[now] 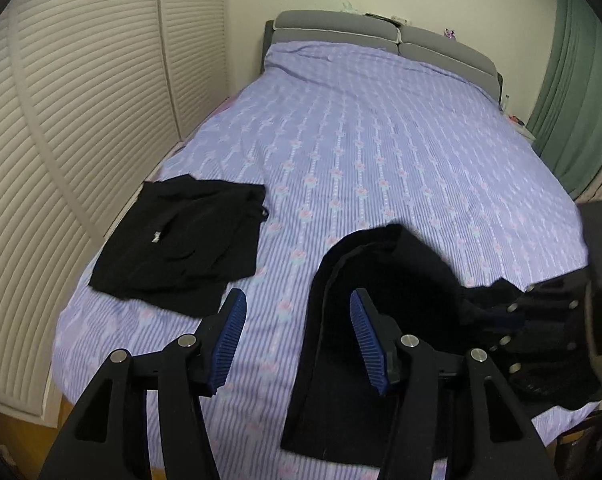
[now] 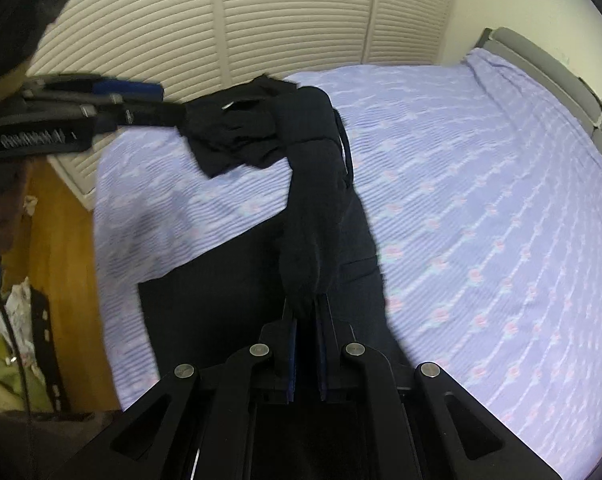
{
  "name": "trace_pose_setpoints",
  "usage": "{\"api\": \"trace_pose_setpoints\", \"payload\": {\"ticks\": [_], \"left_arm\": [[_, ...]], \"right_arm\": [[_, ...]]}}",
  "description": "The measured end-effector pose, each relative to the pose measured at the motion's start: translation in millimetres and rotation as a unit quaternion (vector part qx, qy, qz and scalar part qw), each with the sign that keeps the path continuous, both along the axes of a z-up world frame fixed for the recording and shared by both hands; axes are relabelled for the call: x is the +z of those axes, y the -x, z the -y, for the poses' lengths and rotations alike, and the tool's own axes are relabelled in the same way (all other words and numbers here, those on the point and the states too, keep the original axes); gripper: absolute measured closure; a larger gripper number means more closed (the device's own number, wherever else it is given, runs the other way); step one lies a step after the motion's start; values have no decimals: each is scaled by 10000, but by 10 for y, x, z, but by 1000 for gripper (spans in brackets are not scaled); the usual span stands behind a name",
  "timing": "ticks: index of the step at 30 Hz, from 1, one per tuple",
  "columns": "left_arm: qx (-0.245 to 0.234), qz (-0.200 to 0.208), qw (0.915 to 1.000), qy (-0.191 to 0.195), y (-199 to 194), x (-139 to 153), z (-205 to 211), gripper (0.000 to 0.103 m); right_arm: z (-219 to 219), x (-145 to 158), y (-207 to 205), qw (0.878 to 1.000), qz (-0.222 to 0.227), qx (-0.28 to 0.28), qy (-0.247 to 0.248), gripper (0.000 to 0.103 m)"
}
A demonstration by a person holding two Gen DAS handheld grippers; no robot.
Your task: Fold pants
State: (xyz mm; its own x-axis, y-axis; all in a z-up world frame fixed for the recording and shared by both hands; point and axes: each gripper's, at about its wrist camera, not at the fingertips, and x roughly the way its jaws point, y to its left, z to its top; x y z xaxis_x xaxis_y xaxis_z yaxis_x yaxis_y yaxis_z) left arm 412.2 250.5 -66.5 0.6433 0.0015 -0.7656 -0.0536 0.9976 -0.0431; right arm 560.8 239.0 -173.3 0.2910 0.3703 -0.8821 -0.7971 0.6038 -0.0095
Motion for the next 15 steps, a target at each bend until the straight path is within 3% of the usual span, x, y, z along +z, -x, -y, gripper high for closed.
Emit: {"api": "trace_pose_setpoints", "payload": {"ticks": [9, 15], "left_arm": [[250, 123, 9995, 156, 525, -63, -124, 49], [316, 46, 9994, 154, 669, -163, -202, 49]], "right_arm": [[-219, -454, 659, 9981, -483, 377, 14, 94], [-313, -813, 916, 9962, -721, 462, 183, 94]]}}
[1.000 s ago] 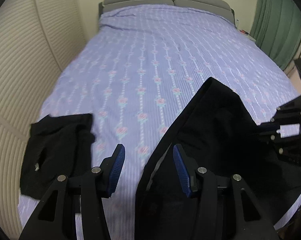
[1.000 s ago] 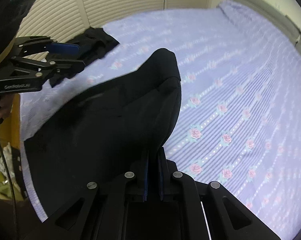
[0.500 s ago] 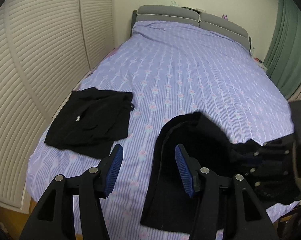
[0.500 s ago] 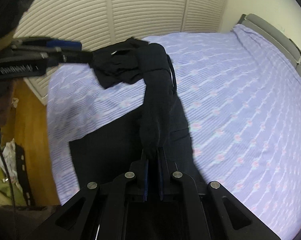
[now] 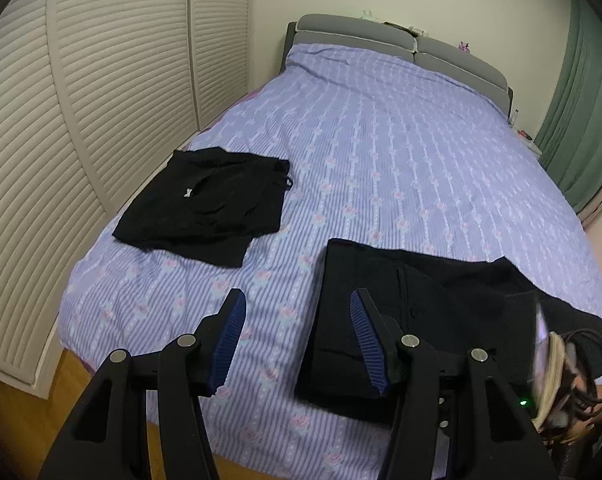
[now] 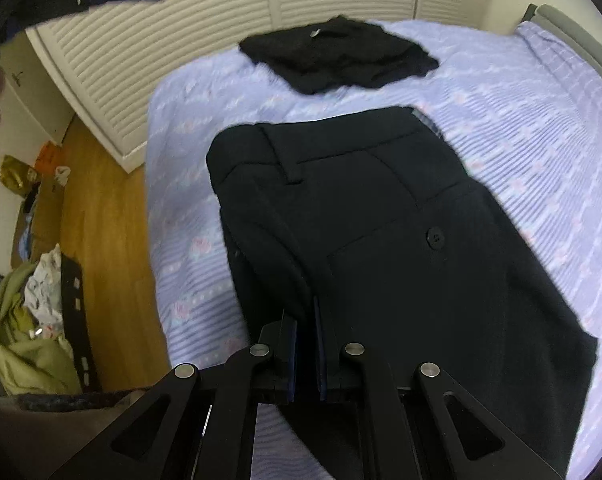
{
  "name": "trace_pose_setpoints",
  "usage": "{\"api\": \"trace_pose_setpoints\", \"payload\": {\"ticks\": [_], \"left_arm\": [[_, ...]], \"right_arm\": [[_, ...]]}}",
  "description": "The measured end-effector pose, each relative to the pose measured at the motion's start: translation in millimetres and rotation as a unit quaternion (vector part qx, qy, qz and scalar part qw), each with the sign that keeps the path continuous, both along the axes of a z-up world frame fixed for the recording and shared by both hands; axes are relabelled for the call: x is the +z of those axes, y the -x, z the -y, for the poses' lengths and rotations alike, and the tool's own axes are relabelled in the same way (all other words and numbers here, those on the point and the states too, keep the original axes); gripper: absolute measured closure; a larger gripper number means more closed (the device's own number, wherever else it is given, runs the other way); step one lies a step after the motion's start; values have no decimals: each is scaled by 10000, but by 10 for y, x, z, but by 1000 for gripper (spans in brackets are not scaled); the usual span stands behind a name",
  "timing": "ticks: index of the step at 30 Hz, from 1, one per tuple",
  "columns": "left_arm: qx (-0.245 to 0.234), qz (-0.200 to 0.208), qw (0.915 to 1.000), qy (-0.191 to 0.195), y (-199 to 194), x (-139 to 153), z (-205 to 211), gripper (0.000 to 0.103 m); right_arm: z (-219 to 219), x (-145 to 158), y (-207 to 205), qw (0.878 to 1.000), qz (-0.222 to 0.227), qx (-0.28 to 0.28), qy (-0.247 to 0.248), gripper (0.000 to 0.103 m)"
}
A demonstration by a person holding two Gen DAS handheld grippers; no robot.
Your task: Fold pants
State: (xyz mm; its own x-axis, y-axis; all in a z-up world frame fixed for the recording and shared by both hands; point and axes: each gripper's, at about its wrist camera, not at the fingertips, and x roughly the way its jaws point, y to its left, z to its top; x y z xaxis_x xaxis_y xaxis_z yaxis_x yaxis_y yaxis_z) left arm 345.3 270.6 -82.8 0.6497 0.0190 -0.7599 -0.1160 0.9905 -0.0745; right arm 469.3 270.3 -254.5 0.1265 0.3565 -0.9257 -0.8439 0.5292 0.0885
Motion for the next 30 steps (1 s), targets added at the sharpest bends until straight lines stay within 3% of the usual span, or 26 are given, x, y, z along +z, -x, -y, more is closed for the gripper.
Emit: {"api": "trace_pose_setpoints", "payload": {"ticks": [8, 15, 19, 21, 23, 27, 30], "left_arm": [[-12, -4, 10000, -97, 13, -79, -6, 49], [-124, 42, 9998, -119, -50, -115, 78, 49], [-251, 46, 9995, -165, -82, -81, 186, 49], [-358, 75, 9992, -183, -97, -58, 278, 49], [-446, 100, 9989, -144, -122, -42, 364, 49], [-639, 152, 9978, -104, -207, -56, 604, 49], [-768, 193, 9969, 0, -320, -108, 829, 49]], "right_arm": [[-196, -486, 123, 9992, -19, 217, 323, 94], [-253, -645, 114, 9994, -122, 192, 263, 90], [-187, -568, 178, 9999, 75, -69, 131, 82], [-72, -463, 216, 9992, 222, -332, 6, 58], [105, -330, 240, 9974, 315, -621, -167, 48], [541, -2, 181, 9908, 632, -1133, -386, 48], [1035, 233, -84, 9790, 1246, -1606, -156, 48]]}}
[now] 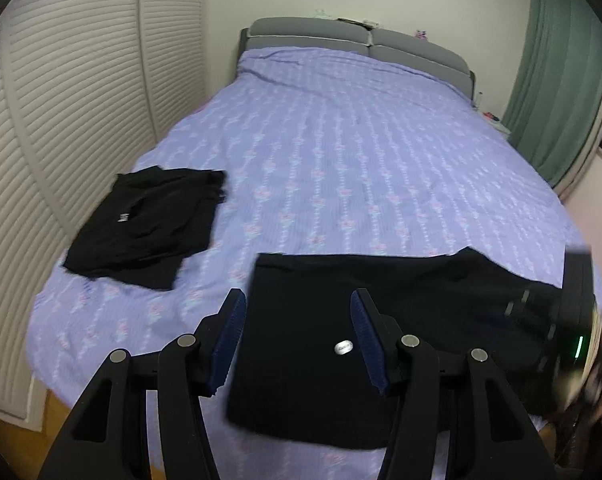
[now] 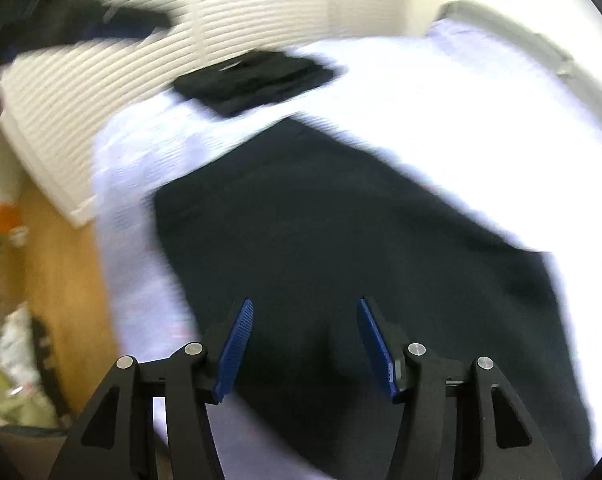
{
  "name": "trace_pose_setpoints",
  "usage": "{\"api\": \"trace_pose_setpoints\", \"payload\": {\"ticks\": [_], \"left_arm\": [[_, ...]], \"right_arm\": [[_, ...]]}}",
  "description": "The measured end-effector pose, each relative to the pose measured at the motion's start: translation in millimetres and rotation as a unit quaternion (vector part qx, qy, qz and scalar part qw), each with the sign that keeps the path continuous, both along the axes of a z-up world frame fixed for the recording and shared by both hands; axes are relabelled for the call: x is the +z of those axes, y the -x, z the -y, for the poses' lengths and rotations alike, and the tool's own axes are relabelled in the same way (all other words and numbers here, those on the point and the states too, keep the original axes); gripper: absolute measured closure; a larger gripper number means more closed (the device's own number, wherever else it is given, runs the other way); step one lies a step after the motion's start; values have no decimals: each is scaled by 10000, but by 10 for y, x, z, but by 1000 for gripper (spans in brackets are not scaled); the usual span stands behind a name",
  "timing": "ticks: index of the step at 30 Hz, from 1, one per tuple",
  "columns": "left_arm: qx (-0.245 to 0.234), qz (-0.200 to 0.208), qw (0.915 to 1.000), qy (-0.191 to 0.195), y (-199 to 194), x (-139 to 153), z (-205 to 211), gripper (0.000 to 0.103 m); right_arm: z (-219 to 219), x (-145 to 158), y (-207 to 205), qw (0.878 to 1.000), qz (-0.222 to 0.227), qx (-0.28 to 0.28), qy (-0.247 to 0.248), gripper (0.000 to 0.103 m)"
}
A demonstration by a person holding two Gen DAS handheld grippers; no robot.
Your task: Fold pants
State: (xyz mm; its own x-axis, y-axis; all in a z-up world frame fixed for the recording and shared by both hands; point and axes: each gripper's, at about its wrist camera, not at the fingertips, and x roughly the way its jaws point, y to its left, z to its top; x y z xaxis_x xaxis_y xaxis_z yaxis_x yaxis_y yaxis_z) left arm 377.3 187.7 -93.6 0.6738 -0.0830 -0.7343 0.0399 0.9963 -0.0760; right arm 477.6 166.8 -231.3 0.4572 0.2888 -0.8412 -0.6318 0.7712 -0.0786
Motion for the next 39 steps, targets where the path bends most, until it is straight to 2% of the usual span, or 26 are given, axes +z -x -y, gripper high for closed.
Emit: {"api": "trace_pose_setpoints", "payload": {"ticks": [2, 5, 7, 8, 10, 11, 13, 15, 17, 18, 23, 27, 30, 34, 36, 37, 38, 39], "left_arm": [[-74, 34, 10000, 3, -75, -34, 160, 49], [-147, 151, 9998, 45, -197, -83, 477, 49], [-138, 203, 9997, 94, -251, -118, 664, 49], [-118, 205, 9997, 104, -280, -144, 770, 49], [-108, 210, 9996, 154, -319, -184, 930, 49], [-101, 210, 9996, 154, -335, -213, 1014, 49], [-102, 167, 9997, 146, -367, -261, 1129, 49], [-72, 106, 9998, 173, -392, -301, 1205, 49], [-50, 67, 9998, 170, -409, -326, 1237, 49], [-41, 55, 9999, 156, -417, -333, 1248, 49], [10, 37, 10000, 89, -481, -375, 1240, 49], [18, 43, 10000, 63, -520, -397, 1222, 49], [-24, 51, 10000, 8, -522, -399, 1226, 49], [-75, 48, 10000, 16, -498, -393, 1226, 49], [-118, 39, 9999, 18, -491, -397, 1239, 49], [-135, 31, 9999, 11, -494, -407, 1245, 49], [-164, 26, 9999, 12, -493, -411, 1263, 49], [-187, 25, 9998, 17, -490, -411, 1279, 49]], "right_arm": [[333, 84, -293, 9998, 33, -200, 38, 48], [852, 137, -839, 9989, -180, -429, -52, 49], [1077, 138, -1141, 9984, -398, -362, -168, 50], [1156, 97, -1293, 9973, -663, -201, -232, 51], [1228, -24, -1479, 9945, -1023, 172, -164, 53], [1231, -86, -1555, 9927, -1137, 388, -99, 57], [1221, -192, -1638, 9879, -1392, 676, -83, 67], [1162, -282, -1679, 9824, -1603, 961, -33, 83], [1115, -377, -1714, 9779, -1749, 1144, 61, 88], [1103, -414, -1726, 9769, -1770, 1195, 85, 94], [1188, -414, -1931, 9780, -1763, 1113, -69, 98], [1316, -510, -2258, 9794, -1866, 763, -92, 98], [1322, -634, -2371, 9777, -1966, 736, 15, 98], [1357, -432, -2257, 9870, -1457, 671, 75, 96], [1436, -292, -2140, 9910, -1177, 611, 170, 79], [1504, -214, -2084, 9916, -1127, 626, 139, 63], [1559, -160, -1999, 9909, -1138, 709, 83, 54], [1591, -147, -1968, 9897, -1189, 785, 100, 53]]}}
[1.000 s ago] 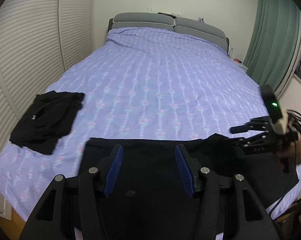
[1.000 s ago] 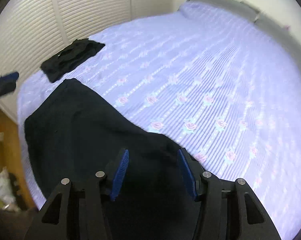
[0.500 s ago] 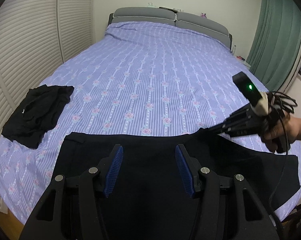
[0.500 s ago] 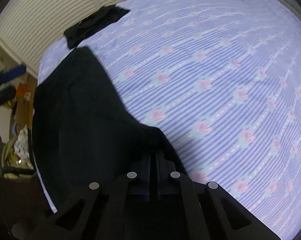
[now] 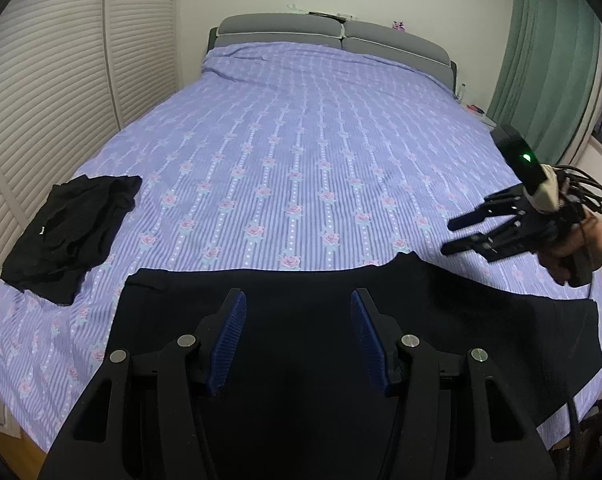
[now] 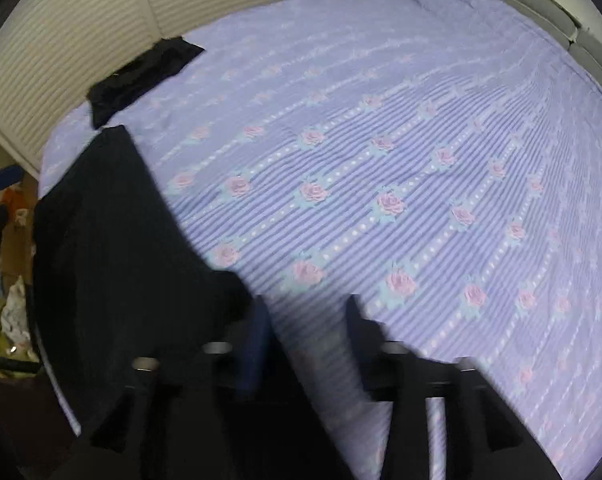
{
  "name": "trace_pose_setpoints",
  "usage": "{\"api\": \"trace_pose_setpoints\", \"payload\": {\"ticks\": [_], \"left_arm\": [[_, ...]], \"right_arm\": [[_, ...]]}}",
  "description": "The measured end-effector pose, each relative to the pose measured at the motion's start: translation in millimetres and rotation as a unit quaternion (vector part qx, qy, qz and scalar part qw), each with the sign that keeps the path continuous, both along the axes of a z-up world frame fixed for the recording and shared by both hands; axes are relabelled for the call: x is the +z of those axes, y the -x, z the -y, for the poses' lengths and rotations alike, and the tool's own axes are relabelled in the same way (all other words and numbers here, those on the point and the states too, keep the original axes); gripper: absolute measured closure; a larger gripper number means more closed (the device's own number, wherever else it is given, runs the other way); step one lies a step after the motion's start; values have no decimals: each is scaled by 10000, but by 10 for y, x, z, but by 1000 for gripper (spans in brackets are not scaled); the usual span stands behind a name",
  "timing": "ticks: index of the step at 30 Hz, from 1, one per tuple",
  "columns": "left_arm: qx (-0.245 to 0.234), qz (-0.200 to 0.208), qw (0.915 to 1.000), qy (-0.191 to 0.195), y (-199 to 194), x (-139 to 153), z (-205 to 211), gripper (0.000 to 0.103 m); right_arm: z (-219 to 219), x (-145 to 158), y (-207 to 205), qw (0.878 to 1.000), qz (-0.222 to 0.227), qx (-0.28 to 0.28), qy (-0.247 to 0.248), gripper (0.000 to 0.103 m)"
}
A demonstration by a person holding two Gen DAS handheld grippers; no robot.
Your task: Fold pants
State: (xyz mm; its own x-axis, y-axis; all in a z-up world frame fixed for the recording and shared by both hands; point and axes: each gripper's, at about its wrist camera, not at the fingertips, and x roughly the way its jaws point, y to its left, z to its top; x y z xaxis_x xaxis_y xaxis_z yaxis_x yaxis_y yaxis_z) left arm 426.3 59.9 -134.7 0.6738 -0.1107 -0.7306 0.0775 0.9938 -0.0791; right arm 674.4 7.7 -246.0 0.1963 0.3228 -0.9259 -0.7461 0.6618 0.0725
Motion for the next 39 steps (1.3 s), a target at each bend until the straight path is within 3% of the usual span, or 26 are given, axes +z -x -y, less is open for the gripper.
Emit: {"api": "trace_pose_setpoints", "payload": {"ticks": [7, 13, 16, 19, 20, 31, 39], "left_arm": [[-205, 80, 9997, -52, 45, 46, 197, 49], [-360, -4, 9993, -21, 88, -6, 393, 49], [-402, -37, 9992, -10, 85, -47, 485, 49], [-410, -46, 9991, -29, 81, -68, 557, 49], [-398, -42, 9992, -28, 81, -68, 572, 49], [-391, 20, 9992, -73, 57, -52, 731, 49], [-395, -19, 9992, -58, 69, -96, 801, 49]], "right_arm": [[186, -167, 253, 9948, -605, 708, 409, 53], [378, -289, 376, 9888, -950, 957, 645, 55], [450, -465, 395, 9847, -1215, 961, 798, 63], [502, -623, 372, 9806, -1517, 965, 784, 85], [506, -626, 374, 9804, -1519, 998, 761, 97], [781, -381, 229, 9886, -1249, 754, 372, 100], [688, -609, 241, 9887, -1270, 608, 517, 99]]}}
